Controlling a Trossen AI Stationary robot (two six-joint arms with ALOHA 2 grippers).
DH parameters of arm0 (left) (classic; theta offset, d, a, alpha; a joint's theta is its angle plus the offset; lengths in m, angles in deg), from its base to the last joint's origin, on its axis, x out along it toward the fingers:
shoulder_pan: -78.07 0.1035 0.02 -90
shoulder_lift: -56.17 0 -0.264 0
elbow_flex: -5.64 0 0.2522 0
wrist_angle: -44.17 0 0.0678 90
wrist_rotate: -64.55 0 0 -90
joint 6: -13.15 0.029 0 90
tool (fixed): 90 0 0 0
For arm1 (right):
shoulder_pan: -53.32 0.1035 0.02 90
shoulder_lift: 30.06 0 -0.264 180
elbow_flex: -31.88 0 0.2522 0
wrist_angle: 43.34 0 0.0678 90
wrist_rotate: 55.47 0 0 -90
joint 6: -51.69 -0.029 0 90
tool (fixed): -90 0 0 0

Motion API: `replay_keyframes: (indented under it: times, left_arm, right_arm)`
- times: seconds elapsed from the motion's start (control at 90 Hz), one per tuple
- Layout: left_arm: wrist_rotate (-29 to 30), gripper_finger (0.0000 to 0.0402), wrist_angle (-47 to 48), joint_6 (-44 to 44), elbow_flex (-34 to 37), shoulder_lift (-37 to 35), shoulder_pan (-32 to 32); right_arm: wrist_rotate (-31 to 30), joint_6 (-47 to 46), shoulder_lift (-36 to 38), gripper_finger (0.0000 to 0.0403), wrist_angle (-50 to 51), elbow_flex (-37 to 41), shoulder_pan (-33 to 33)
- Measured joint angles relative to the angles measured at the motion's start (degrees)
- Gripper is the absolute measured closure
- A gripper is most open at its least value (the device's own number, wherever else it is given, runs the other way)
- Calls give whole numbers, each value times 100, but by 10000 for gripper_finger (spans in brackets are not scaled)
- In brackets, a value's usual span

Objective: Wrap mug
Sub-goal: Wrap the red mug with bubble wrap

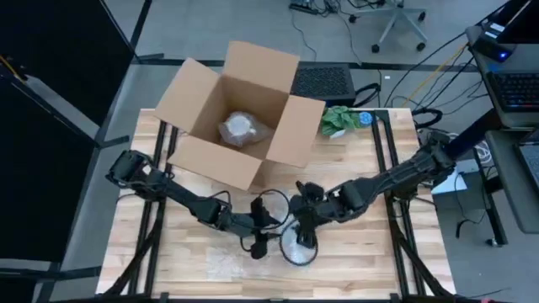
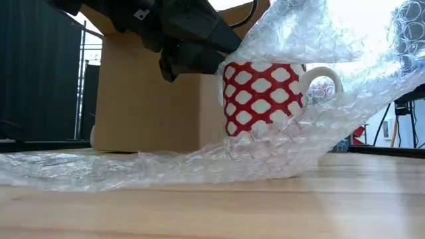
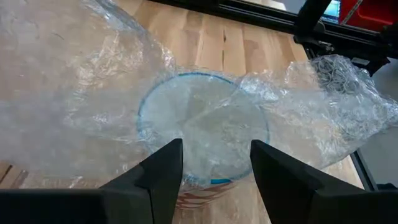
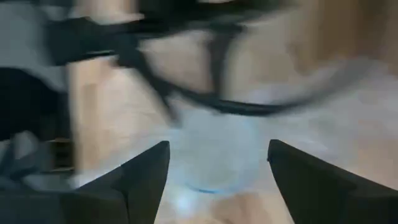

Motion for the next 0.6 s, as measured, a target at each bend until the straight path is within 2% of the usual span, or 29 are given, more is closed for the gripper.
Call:
replay_keyframes:
  times: [0.122, 0.278, 0.422, 0.6]
  left_arm:
    - [1, 222, 0, 0, -1, 0, 0]
    - [2, 222, 0, 0, -1, 0, 0]
    - [2, 222, 0, 0, 0, 0, 0]
    - [2, 222, -13, -1, 0, 0, 0]
  right_arm:
    - [315, -116, -113, 204, 93, 0, 302]
    - [300, -1077, -96, 247, 844, -2, 808]
    - [-12, -1757, -225, 267, 723, 169, 1274]
    - [-911, -1403, -692, 288, 314, 249, 1445]
